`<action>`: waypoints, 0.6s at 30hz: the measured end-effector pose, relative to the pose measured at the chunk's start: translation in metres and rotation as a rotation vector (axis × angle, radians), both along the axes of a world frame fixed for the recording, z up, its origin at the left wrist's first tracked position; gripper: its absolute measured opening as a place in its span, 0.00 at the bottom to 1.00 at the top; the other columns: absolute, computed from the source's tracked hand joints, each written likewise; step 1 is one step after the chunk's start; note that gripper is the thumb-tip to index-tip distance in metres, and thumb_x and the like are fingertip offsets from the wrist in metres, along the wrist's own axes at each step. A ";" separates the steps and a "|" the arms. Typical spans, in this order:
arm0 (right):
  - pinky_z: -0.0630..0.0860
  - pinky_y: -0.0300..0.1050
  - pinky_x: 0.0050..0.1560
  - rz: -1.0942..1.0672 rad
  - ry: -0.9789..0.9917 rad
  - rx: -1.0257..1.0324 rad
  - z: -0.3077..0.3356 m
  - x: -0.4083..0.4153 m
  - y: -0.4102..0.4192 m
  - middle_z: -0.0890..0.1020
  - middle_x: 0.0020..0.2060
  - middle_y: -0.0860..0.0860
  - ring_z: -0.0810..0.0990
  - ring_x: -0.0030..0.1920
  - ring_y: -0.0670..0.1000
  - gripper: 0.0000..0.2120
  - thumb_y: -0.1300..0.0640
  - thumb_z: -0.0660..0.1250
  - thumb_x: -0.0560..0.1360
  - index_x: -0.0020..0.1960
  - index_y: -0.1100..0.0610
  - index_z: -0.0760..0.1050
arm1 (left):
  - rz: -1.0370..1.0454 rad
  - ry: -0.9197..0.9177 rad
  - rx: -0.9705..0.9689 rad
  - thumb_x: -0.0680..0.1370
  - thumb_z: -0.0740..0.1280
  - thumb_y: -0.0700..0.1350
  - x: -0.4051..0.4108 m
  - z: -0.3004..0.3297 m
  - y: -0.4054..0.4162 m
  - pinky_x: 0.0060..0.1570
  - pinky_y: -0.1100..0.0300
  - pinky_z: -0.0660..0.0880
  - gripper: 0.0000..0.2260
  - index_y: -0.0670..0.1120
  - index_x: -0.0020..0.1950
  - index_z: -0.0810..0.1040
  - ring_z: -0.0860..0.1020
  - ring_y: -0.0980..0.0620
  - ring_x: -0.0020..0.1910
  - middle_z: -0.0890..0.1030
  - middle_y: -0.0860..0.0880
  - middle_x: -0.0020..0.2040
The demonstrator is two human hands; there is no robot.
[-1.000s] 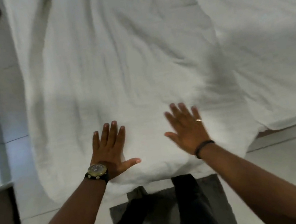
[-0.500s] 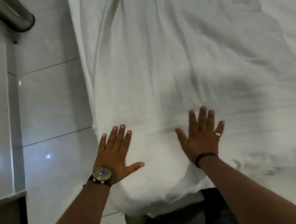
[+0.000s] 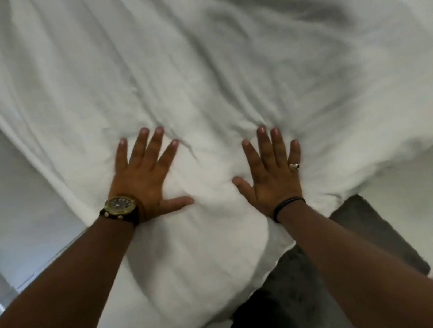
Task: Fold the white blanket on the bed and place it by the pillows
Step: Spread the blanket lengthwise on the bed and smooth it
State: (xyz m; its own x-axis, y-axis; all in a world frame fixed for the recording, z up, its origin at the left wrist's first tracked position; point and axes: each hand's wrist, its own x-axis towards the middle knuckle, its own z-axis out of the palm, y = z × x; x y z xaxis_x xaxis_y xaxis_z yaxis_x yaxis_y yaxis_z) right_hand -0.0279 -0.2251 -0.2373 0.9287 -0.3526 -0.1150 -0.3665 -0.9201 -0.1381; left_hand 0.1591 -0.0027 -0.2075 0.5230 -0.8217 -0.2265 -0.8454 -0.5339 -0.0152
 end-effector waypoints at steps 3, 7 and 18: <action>0.42 0.67 0.73 -0.067 -0.019 0.030 -0.015 -0.011 -0.005 0.54 0.78 0.57 0.49 0.78 0.61 0.37 0.32 0.53 0.76 0.78 0.52 0.53 | -0.032 0.067 0.067 0.64 0.57 0.79 -0.001 -0.012 -0.018 0.74 0.34 0.44 0.53 0.48 0.80 0.55 0.47 0.39 0.79 0.50 0.42 0.81; 0.45 0.67 0.73 -0.076 -0.023 0.015 -0.012 -0.009 -0.004 0.55 0.78 0.57 0.51 0.78 0.60 0.36 0.32 0.53 0.77 0.78 0.51 0.56 | -0.061 0.083 0.091 0.64 0.56 0.79 0.001 -0.009 -0.019 0.73 0.33 0.46 0.53 0.47 0.79 0.56 0.49 0.37 0.79 0.52 0.40 0.80; 0.40 0.60 0.76 -0.647 0.136 0.053 0.009 -0.013 0.024 0.47 0.79 0.54 0.43 0.78 0.57 0.40 0.29 0.47 0.76 0.79 0.52 0.48 | -0.117 0.230 0.031 0.67 0.53 0.79 0.008 -0.001 -0.009 0.73 0.33 0.45 0.51 0.46 0.80 0.55 0.47 0.38 0.79 0.51 0.40 0.80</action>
